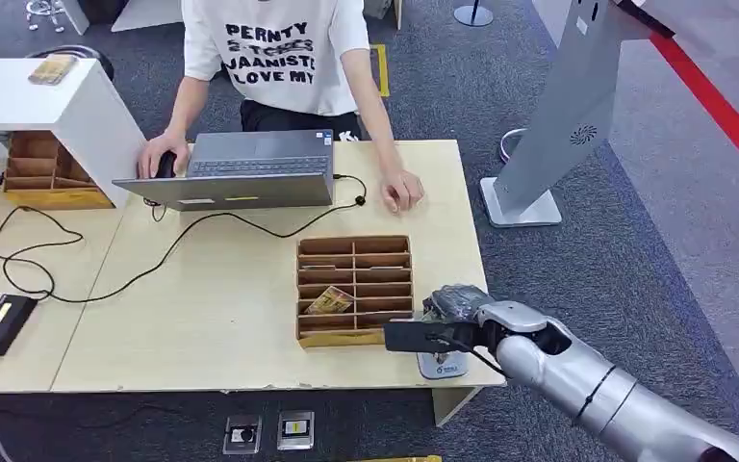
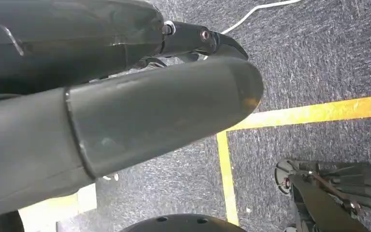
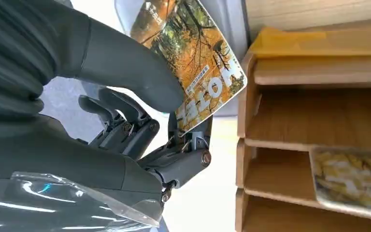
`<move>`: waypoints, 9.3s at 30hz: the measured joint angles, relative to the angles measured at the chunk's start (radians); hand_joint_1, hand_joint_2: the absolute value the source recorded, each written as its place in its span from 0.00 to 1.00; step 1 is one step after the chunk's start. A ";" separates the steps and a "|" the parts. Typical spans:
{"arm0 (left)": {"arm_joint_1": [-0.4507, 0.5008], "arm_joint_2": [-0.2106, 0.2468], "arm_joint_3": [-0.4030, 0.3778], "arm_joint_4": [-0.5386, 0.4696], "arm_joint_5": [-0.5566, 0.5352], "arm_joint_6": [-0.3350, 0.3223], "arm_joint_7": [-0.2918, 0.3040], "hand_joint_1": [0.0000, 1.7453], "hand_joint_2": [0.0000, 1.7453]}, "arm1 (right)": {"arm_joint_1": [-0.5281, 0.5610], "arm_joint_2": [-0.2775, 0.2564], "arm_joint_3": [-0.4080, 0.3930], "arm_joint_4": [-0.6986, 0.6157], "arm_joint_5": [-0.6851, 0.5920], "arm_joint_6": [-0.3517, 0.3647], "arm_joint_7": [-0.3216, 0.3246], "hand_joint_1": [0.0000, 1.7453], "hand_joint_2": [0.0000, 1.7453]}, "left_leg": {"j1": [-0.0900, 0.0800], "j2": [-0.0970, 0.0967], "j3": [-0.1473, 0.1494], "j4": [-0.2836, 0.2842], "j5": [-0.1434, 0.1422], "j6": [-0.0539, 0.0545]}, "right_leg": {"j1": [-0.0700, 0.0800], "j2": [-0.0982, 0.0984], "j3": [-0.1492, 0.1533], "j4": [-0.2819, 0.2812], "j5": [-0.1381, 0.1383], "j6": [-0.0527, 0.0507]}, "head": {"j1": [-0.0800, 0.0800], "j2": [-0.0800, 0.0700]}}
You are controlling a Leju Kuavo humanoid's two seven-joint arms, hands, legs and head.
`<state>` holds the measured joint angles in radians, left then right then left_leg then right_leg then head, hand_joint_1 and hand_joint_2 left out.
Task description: Pass the card to the sensor for recognition and then transmit it.
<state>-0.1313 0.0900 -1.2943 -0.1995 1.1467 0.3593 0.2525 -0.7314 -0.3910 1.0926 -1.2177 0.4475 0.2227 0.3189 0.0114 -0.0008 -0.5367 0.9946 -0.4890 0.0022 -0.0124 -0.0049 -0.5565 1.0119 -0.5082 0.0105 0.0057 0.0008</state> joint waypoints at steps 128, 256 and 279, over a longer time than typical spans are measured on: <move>-0.061 -0.010 -0.063 0.000 -0.183 -0.093 0.016 0.00 0.00 | -0.170 0.321 -0.349 0.100 0.799 -0.914 0.000 1.00 1.00 | 0.000 -0.001 0.000 0.000 0.001 0.000 | 0.000 -0.001 0.000 0.000 0.000 0.000 | 0.000 0.000; -0.008 -0.005 -0.077 0.000 -0.010 -0.039 -0.017 0.00 0.00 | 0.459 0.253 -0.124 -0.422 0.802 -0.629 -0.126 0.25 1.00 | 0.001 0.000 -0.001 0.000 0.000 0.000 | 0.001 0.001 -0.001 0.000 0.000 0.000 | 0.000 0.000; -0.007 -0.002 -0.077 0.000 -0.005 -0.044 -0.017 0.00 0.00 | 0.388 0.259 -0.069 -0.404 0.812 -0.394 -0.070 0.29 1.00 | 0.001 0.000 -0.001 0.000 0.000 0.000 | 0.001 0.001 -0.001 0.000 0.000 0.000 | 0.000 0.000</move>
<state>-0.1388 0.0877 -1.3710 -0.1991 1.1414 0.3151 0.2354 -0.3430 -0.1320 1.0239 -1.6217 1.2592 -0.1709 0.2491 0.0123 -0.0006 -0.5375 0.9947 -0.4885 0.0017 -0.0114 -0.0041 -0.5574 1.0119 -0.5081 0.0101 0.0057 0.0008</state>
